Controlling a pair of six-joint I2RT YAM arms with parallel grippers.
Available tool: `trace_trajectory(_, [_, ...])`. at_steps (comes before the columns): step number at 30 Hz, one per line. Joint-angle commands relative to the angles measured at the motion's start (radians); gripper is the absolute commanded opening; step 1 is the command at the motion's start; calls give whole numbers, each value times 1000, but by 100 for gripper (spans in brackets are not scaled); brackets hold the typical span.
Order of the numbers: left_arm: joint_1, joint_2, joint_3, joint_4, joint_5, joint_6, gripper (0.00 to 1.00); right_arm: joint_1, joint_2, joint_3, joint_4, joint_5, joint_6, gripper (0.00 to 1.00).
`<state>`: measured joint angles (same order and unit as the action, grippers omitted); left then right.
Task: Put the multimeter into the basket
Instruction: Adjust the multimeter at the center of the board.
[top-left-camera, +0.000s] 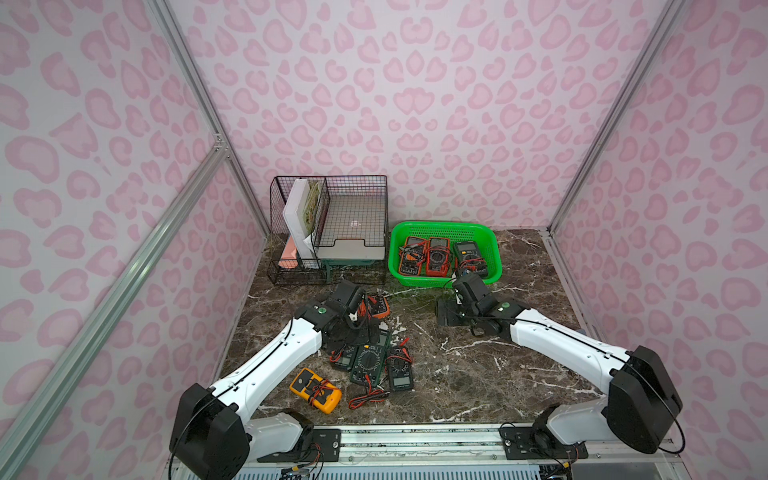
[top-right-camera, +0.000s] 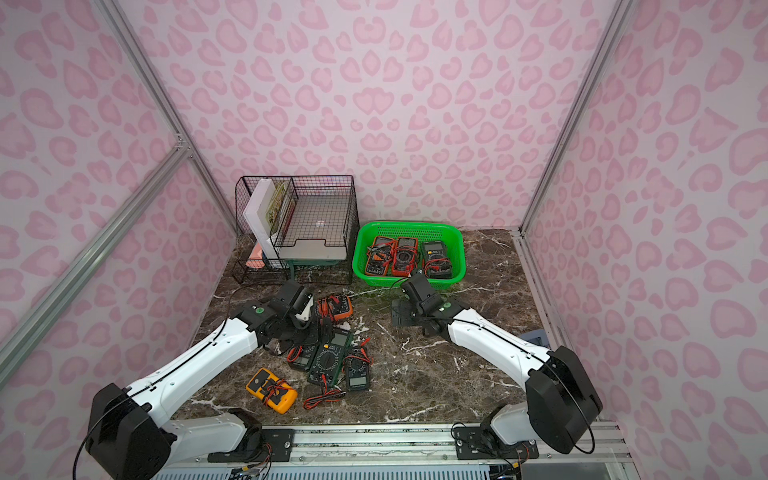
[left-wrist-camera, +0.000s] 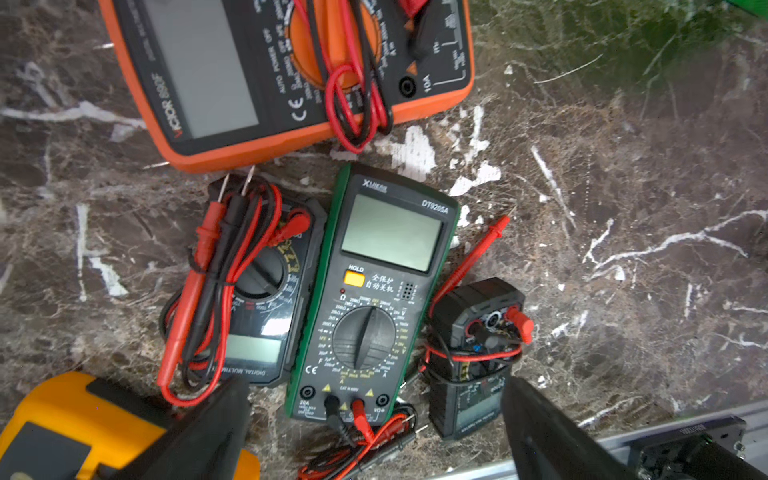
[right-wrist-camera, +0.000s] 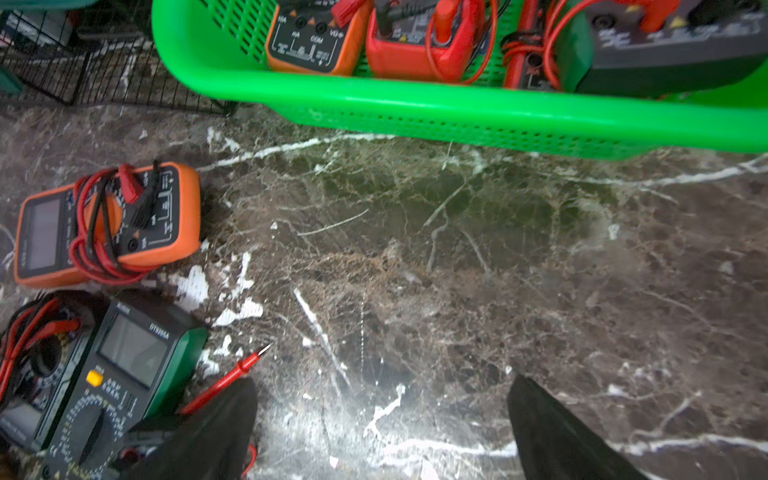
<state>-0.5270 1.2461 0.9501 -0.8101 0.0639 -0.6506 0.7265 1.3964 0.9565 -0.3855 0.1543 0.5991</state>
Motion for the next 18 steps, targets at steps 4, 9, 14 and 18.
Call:
trace_trajectory(4, [-23,-25,-50,-21,-58,-35,98,37,-53,-56,-24,-9,34,99])
trace_trajectory(9, [-70,-15,-78,-15,-97,-61,98,37,-79,-92,-18,-11,40,99])
trace_trajectory(14, [-152,32,-68,-25,-160,-87,99,37,-82,-104,-10,-12,43,99])
trace_trajectory(18, [-200,86,-60,-38,-201,-120,99,37,-91,-108,-13,-9,47,99])
